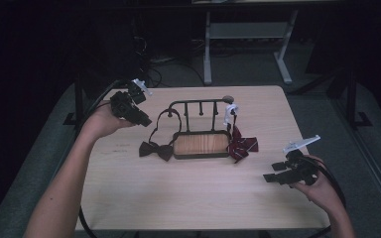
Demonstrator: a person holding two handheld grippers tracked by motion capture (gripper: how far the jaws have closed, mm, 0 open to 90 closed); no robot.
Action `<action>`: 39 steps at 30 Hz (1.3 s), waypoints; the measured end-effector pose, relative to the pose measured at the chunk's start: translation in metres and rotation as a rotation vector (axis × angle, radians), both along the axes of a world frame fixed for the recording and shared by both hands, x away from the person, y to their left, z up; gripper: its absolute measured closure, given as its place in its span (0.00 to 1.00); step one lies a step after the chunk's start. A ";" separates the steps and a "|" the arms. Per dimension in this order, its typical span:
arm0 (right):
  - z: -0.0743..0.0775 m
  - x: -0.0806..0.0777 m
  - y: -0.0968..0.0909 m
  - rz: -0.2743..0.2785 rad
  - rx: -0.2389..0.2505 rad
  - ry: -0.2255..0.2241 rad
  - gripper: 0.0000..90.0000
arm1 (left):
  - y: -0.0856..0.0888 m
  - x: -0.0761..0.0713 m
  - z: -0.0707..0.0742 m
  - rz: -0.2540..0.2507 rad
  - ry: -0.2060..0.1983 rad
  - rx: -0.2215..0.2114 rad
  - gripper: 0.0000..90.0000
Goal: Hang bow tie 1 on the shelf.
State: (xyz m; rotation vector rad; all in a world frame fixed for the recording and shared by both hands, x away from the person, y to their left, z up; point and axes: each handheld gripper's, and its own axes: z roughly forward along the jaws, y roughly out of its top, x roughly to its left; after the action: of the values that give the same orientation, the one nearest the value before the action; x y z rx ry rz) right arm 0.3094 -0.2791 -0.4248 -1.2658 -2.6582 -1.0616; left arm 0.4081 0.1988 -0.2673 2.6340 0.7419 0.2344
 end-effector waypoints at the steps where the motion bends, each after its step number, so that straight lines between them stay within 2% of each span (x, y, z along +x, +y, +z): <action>1: 0.000 0.000 0.000 -0.001 -0.001 -0.002 0.38 | 0.000 -0.001 -0.001 -0.006 -0.004 0.000 0.78; 6: 0.001 0.000 -0.001 -0.006 -0.001 -0.001 0.38 | 0.001 -0.008 -0.004 -0.012 -0.014 -0.008 0.74; 9: 0.001 0.000 -0.001 -0.006 -0.002 -0.002 0.38 | 0.002 -0.012 -0.006 -0.014 -0.016 -0.027 0.72; 17: 0.001 -0.001 -0.003 -0.009 0.000 -0.006 0.38 | 0.003 -0.023 -0.013 -0.037 -0.017 -0.033 0.68; 39: 0.000 -0.001 -0.004 -0.013 -0.002 -0.002 0.37 | 0.011 -0.047 -0.038 -0.038 -0.012 -0.062 0.53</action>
State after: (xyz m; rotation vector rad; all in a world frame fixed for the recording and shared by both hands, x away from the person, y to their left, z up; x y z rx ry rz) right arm 0.3085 -0.2826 -0.4245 -1.2841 -2.6573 -1.0624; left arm 0.3612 0.2102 -0.3053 2.5834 0.6839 0.2133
